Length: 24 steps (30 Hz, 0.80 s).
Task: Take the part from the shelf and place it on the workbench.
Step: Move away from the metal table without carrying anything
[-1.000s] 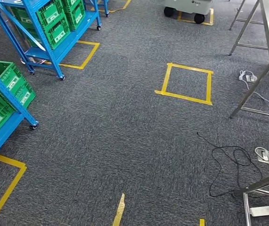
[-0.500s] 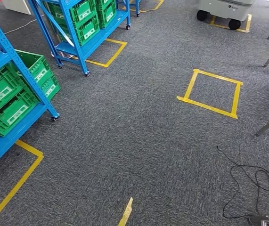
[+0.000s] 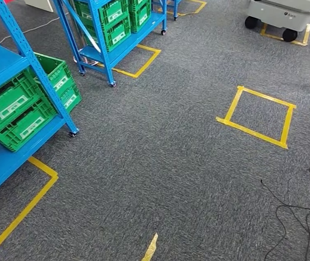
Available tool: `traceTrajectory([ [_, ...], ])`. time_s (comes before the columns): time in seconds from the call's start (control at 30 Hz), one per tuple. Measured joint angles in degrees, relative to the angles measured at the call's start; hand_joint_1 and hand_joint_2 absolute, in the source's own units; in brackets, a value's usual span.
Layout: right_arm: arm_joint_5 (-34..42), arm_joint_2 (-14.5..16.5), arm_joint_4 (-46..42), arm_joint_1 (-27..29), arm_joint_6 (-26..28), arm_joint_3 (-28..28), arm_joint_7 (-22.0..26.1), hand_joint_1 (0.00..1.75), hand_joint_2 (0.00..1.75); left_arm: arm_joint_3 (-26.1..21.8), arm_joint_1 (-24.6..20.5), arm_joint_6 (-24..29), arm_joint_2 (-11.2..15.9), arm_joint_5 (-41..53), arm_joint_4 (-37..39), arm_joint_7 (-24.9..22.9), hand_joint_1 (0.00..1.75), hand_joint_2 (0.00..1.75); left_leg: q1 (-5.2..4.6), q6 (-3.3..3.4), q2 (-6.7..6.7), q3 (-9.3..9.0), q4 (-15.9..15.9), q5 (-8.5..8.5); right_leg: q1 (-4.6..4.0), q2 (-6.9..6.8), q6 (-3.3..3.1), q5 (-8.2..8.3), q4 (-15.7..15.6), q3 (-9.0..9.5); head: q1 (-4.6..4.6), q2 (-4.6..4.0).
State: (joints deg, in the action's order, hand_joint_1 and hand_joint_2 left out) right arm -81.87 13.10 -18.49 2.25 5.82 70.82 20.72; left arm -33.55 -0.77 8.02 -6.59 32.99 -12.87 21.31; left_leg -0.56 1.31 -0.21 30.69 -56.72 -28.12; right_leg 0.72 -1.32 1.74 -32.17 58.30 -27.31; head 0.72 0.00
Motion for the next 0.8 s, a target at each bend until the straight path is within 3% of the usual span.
traceTrajectory([
  [0.07,-0.1,0.1,0.0,-0.3,0.0,0.1,0.0,0.0,0.0,-0.1,0.0,0.0,0.0,0.1,0.0,0.0,0.0,0.0,0.26,0.46,-0.05,-0.99,0.4,-0.15,0.06,0.58,0.25,-1.49,4.3,-2.44,-0.25,0.0],
  [0.17,-0.8,0.1,0.0,-0.2,-0.1,0.4,-0.2,0.0,0.0,-0.2,-0.1,0.0,-0.1,0.5,0.0,0.0,0.0,0.0,0.25,0.76,-0.28,-1.86,0.4,-1.1,0.07,1.13,0.76,-5.16,14.8,-9.82,-0.42,0.0],
  [0.2,-1.0,0.1,-0.1,0.0,-0.1,0.6,-0.2,0.0,0.0,-0.3,0.0,-0.1,-0.1,0.8,0.0,0.0,0.0,0.0,0.27,0.7,-0.4,-2.38,0.4,-1.54,0.06,1.17,0.93,-5.36,15.8,-11.36,-0.42,0.0],
  [0.23,-1.2,0.1,-0.1,0.0,-0.2,0.7,-0.2,0.0,0.0,-0.4,0.1,-0.1,-0.2,0.9,0.0,0.0,0.0,0.0,0.31,0.58,-0.51,-3.05,0.4,-2.05,0.04,1.17,1.01,-4.31,14.7,-11.86,-0.44,0.0],
  [0.3,-1.5,0.1,-0.1,0.1,-0.3,1.0,-0.2,0.0,0.0,-0.5,0.2,-0.1,-0.3,1.2,0.0,0.0,0.0,0.0,0.43,0.19,-0.62,-4.58,0.4,-3.24,0.09,1.17,1.06,1.04,8.0,-10.46,-0.47,-0.01],
  [0.33,-1.7,0.1,-0.1,0.1,-0.4,1.2,-0.2,0.0,0.0,-0.5,0.1,-0.1,-0.3,1.3,0.0,0.0,0.0,0.0,0.4,-0.1,-0.7,-5.17,0.4,-3.85,0.05,1.17,0.8,3.24,4.7,-9.63,-0.53,-0.01],
  [0.4,-2.1,0.1,-0.1,0.0,-0.5,1.4,-0.2,0.0,0.0,-0.6,-0.1,0.0,-0.3,1.6,0.0,0.0,0.0,0.0,0.23,-0.69,-0.78,-5.62,0.4,-4.68,-0.07,1.2,-0.15,5.47,1.5,-8.6,-0.57,-0.02],
  [0.47,-2.4,0.1,-0.1,0.0,-0.6,1.6,-0.1,0.0,0.0,-0.6,-0.2,0.1,-0.3,1.9,0.0,0.0,0.0,0.0,0.17,-1.24,-0.79,-5.65,0.2,-4.7,-0.13,1.21,-1.14,5.42,1.3,-8.23,-0.53,-0.02],
  [0.53,-2.8,0.1,-0.1,0.1,-0.6,1.8,0.0,0.0,0.0,-0.6,-0.3,0.2,-0.3,2.2,0.0,0.1,0.0,0.0,0.26,-1.87,-0.62,-3.86,-3.1,-4.2,0.0,1.12,-1.76,5.53,0.8,-7.62,-0.49,-0.02],
  [0.57,-2.9,0.0,-0.2,0.0,-0.6,1.9,0.1,0.0,0.0,-0.6,-0.4,0.3,-0.3,2.3,0.0,0.1,0.0,0.0,0.33,-2.17,-0.52,-1.91,-6.3,-4.55,0.07,1.05,-2.04,5.46,0.4,-7.2,-0.46,-0.02],
  [0.63,-3.1,0.0,-0.2,-0.1,-0.6,2.0,0.2,0.0,0.0,-0.7,-0.4,0.5,-0.3,2.3,0.0,0.1,0.0,0.0,0.47,-2.54,-0.4,2.82,-13.3,-7.38,0.05,0.95,-2.44,5.04,0.1,-6.48,-0.41,-0.02],
  [0.67,-3.2,0.0,-0.2,-0.2,-0.6,2.0,0.2,0.0,0.0,-0.8,-0.3,0.6,-0.4,2.4,0.0,0.1,0.0,0.0,0.53,-2.63,-0.39,4.76,-15.6,-9.01,0.03,0.93,-2.56,4.73,0.1,-6.16,-0.4,-0.02],
  [0.7,-3.3,0.0,-0.2,-0.1,-0.6,2.0,0.2,0.0,0.0,-0.8,-0.2,0.6,-0.4,2.5,0.0,0.1,0.0,0.0,0.57,-2.65,-0.38,5.99,-16.4,-9.6,0.0,0.93,-2.62,4.39,0.1,-5.78,-0.39,-0.02],
  [0.73,-3.3,0.0,-0.2,-0.1,-0.6,2.1,0.2,0.0,0.0,-0.8,-0.2,0.6,-0.4,2.7,0.0,0.2,0.0,0.0,0.6,-2.6,-0.36,6.36,-15.5,-8.67,-0.02,0.93,-2.62,4.05,0.1,-5.35,-0.38,-0.02],
  [0.8,-3.5,0.0,-0.2,-0.1,-0.6,2.2,0.2,0.0,0.0,-0.8,-0.2,0.6,-0.4,2.9,0.0,0.2,0.0,0.0,0.57,-2.22,-0.06,4.71,-9.3,-3.42,-0.05,0.87,-2.5,3.46,0.1,-4.42,-0.37,-0.02],
])
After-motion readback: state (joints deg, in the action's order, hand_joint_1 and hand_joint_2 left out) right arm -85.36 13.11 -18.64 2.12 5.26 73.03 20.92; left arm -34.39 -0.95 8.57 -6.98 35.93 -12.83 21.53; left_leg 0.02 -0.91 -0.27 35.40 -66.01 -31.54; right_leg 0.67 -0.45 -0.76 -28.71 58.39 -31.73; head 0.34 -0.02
